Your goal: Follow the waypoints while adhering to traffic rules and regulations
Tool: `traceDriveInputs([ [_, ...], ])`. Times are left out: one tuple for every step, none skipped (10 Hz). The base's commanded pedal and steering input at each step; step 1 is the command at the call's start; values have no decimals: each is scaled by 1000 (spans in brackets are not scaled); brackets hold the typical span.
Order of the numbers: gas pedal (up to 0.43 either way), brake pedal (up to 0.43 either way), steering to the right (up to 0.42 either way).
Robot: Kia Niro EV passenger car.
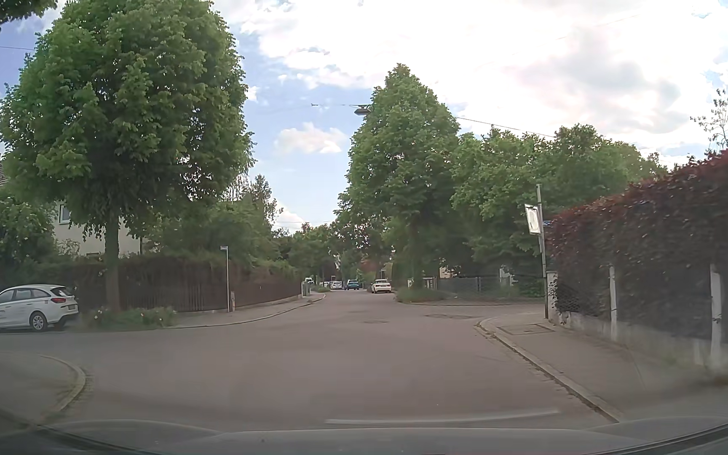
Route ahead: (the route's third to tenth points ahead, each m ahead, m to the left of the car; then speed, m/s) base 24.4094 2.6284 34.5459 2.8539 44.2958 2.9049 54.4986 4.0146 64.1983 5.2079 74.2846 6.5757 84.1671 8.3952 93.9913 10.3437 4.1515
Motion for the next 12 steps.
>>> traceDriveInputs([
  [0,18,-11],
  [0,18,-18],
  [0,18,-32],
  [0,18,-41],
  [0,18,-44],
  [0,43,-45],
  [0,85,-45],
  [0,134,-45],
  [0,134,-45],
  [0,128,-45],
  [0,134,-41],
  [0,134,-34],
])
